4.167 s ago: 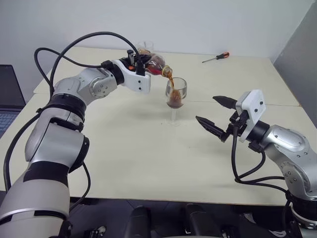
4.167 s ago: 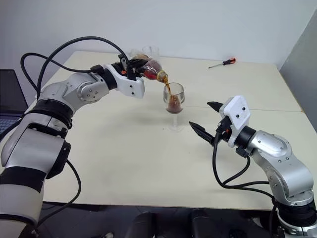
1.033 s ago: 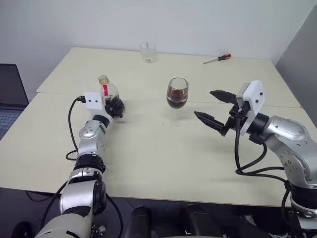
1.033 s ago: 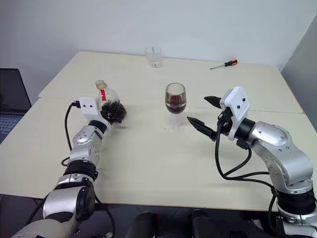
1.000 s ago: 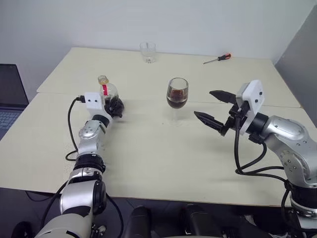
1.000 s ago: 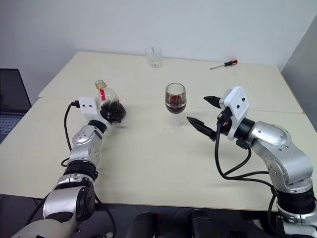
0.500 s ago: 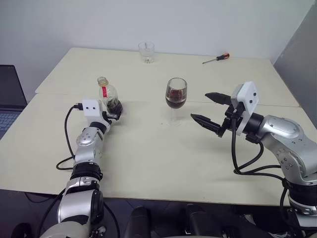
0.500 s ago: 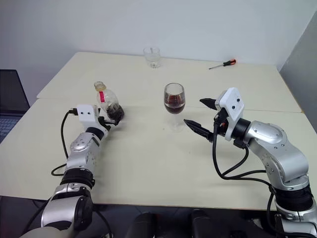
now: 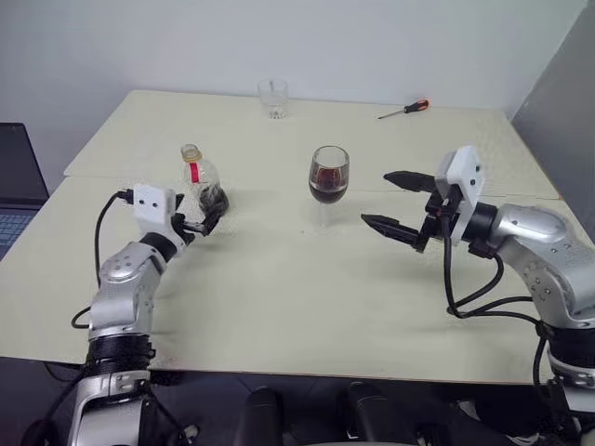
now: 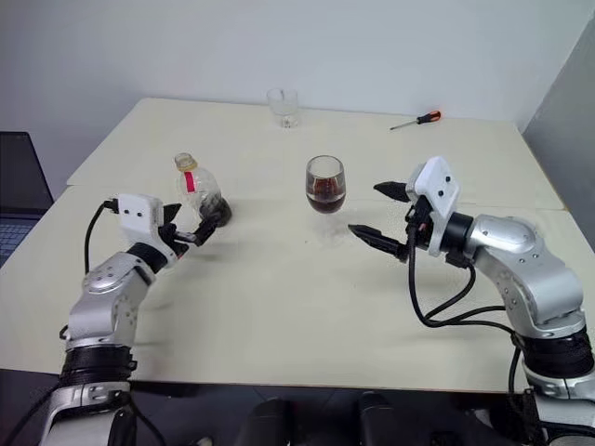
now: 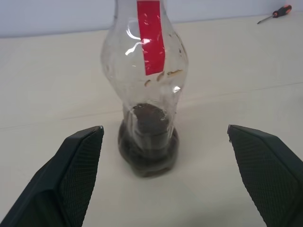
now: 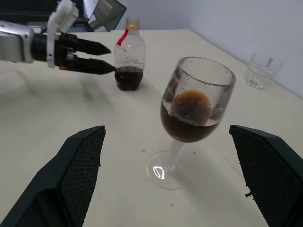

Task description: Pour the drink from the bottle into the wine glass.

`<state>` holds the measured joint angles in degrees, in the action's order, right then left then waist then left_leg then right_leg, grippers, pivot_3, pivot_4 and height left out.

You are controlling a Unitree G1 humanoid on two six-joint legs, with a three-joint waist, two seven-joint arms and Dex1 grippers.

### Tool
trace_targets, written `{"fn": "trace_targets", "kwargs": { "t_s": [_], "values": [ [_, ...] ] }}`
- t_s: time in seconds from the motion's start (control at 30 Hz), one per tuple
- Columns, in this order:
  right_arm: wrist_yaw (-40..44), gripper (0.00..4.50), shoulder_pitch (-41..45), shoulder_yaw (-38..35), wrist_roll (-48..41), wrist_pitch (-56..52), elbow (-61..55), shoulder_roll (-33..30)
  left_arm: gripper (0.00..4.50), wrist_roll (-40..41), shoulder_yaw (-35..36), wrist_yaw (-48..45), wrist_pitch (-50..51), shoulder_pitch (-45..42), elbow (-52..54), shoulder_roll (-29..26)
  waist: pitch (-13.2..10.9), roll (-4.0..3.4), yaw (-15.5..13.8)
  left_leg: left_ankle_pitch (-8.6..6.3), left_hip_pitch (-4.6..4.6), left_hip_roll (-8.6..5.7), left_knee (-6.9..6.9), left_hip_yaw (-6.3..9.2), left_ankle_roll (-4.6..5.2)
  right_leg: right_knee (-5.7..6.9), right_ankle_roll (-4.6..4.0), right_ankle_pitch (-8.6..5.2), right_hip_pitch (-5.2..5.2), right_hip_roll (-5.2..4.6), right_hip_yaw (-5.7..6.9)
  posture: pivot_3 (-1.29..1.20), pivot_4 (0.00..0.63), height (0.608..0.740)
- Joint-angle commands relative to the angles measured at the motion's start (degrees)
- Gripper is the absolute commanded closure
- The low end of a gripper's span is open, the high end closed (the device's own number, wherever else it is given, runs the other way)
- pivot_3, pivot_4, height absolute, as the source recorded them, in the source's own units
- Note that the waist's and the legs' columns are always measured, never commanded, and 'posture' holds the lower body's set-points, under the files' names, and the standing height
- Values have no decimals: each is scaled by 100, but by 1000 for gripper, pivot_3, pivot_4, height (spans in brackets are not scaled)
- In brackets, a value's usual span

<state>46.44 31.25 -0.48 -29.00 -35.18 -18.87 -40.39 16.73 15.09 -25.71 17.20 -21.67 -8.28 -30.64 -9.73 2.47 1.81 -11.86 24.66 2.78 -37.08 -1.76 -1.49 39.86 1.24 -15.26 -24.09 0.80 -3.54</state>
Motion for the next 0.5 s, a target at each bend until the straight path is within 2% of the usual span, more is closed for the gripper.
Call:
{"fn": "trace_targets", "kwargs": {
  "t_s": [0.03, 0.13, 0.17, 0.27, 0.33, 0.5],
  "values": [
    [234, 0, 266, -77, 81, 306, 202, -59, 49, 126, 254, 67, 326, -58, 669, -271, 0, 0, -1, 0, 0, 0, 0, 1, 0, 0, 0, 0, 0, 0, 0, 0, 150, 740],
    [338, 0, 368, -80, 152, 403, 399, -58, 49, 387, 418, -101, 731, -30, 993, -487, 0, 0, 1, 0, 0, 0, 1, -1, 0, -1, 0, 0, 0, 0, -2, 0, 150, 740],
    [402, 0, 370, -104, 153, 412, 449, -107, 49, 761, 551, -351, 981, -47, 1204, -585, 0, 0, 2, 0, 0, 0, 1, -2, 0, -1, 0, -1, 0, -1, -2, 0, 150, 740],
    [709, 0, 278, -266, 83, 407, 579, -368, 49, 1944, 732, -1525, 1846, -54, 1908, -1227, -4, -1, 3, 0, 3, 2, 2, -1, 0, -2, -1, -1, -4, 0, 0, 0, 150, 740],
    [929, 0, 224, -419, -48, 344, 686, -572, 49, 2546, 667, -2163, 2631, -212, 2022, -1870, -4, -1, 0, 0, 2, 1, 3, -2, 0, -6, -3, -3, -2, -1, 1, 0, 150, 740],
    [1203, 0, 326, -681, -150, 414, 1021, -796, 49, 2805, 325, -3276, 2949, -561, 1871, -2861, -7, -11, 5, 0, -13, -1, 9, -8, 0, -4, 1, -17, 3, 0, -4, 0, 150, 740]
  ]
}}
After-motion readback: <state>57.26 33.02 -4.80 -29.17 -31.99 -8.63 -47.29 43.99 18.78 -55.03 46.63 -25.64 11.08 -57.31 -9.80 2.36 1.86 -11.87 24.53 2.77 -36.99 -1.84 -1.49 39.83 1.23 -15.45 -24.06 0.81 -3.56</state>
